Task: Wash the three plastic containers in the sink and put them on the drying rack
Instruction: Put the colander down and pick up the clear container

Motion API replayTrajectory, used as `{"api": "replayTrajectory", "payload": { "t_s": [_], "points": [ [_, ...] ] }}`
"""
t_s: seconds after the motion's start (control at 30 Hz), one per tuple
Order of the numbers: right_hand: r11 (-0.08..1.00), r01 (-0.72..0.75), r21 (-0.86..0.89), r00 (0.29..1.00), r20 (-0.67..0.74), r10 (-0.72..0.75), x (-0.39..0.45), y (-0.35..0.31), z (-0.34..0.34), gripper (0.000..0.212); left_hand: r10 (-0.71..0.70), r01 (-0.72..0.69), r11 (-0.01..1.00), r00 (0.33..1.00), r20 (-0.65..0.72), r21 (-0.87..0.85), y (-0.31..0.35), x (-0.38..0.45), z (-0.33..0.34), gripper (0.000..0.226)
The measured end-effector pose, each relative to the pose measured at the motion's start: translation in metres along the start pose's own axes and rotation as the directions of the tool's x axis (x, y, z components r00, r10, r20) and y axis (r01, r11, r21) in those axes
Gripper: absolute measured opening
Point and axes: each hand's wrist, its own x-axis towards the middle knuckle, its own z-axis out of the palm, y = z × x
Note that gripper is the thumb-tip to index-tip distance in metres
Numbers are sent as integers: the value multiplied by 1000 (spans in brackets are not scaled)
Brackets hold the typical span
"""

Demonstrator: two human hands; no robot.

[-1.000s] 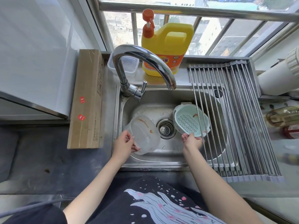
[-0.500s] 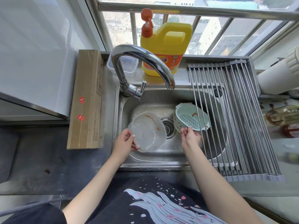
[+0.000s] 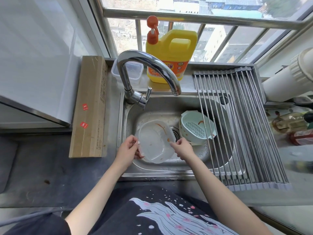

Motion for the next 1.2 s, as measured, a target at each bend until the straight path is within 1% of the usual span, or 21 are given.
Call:
{"api": "replayTrajectory", "payload": {
  "t_s": [0.07,0.13,0.2,0.3,0.4,0.47,0.5,0.53,0.6,0.67,0.7,0.73,0.77,0.83,0.87,0.93,0.97,1.0,1.07,1.13,1.2],
  "points": [
    [999,-9,-30,998,65,11,-2,2,-8,31,24,-24,1000,999,24,4,0,0,-2,12],
    [1000,22,-21,994,106,-19,0,4,-14,26,38,-37,999,999,26,-23,-1,0,-4,11],
    [992,122,37,991,48,-124,0,4,-18,26,37,-37,999,999,-5,-40,-4,2,-6,10],
    [950,282,133,958,-104,-269,-6,3,-22,27,0,-2,1000,999,-48,-25,-12,8,-4,5],
    [883,455,116,878,-225,-423,-14,-1,-23,19,-90,86,993,995,-41,-80,-16,13,0,24],
    [827,562,-22,783,-306,-541,-20,-5,-24,30,-115,113,991,993,-15,-74,-14,15,2,35],
    [792,599,-123,726,-335,-601,-22,-7,-23,35,-123,123,991,992,-2,-60,-13,16,3,39],
    [760,615,-211,676,-356,-646,-23,-8,-23,35,-131,131,990,991,7,-47,-13,18,4,42],
    [698,626,-349,587,-379,-716,-27,-9,-23,24,-136,136,990,991,8,-21,-13,20,5,44],
    [597,619,-510,464,-376,-802,-28,-7,-23,15,-134,134,991,991,3,-3,-14,21,5,43],
    [550,607,-573,424,-352,-835,-28,-6,-23,10,-133,133,991,991,-1,-1,-13,21,5,42],
    [518,591,-618,402,-331,-854,-29,-5,-24,8,-133,133,991,991,-5,0,-13,20,5,40],
    [492,573,-655,386,-314,-868,-29,-4,-26,9,-132,132,991,991,-8,2,-14,19,5,38],
    [437,537,-721,344,-286,-894,-28,-1,-28,24,-131,131,991,991,-8,1,-15,18,5,36],
    [397,519,-757,306,-269,-913,-29,0,-30,29,-129,129,992,992,-5,1,-15,17,5,35],
    [296,490,-820,203,-223,-953,-34,-1,-31,24,-124,124,992,992,-1,0,-15,15,5,33],
    [259,476,-841,167,-202,-965,-38,-2,-31,22,-121,121,993,993,0,-5,-14,15,5,32],
    [230,464,-855,143,-184,-972,-39,-2,-30,21,-119,119,993,993,-2,-8,-13,15,5,31],
    [212,453,-866,130,-172,-977,-40,-1,-29,24,-112,112,994,994,-8,-10,-11,14,6,30],
    [218,454,-864,140,-172,-975,-39,1,-27,32,-108,108,994,994,-12,-15,-9,12,7,28],
    [218,460,-861,179,-150,-972,-38,0,-26,39,-102,102,995,995,-9,-14,-8,11,7,26]
  ]
}}
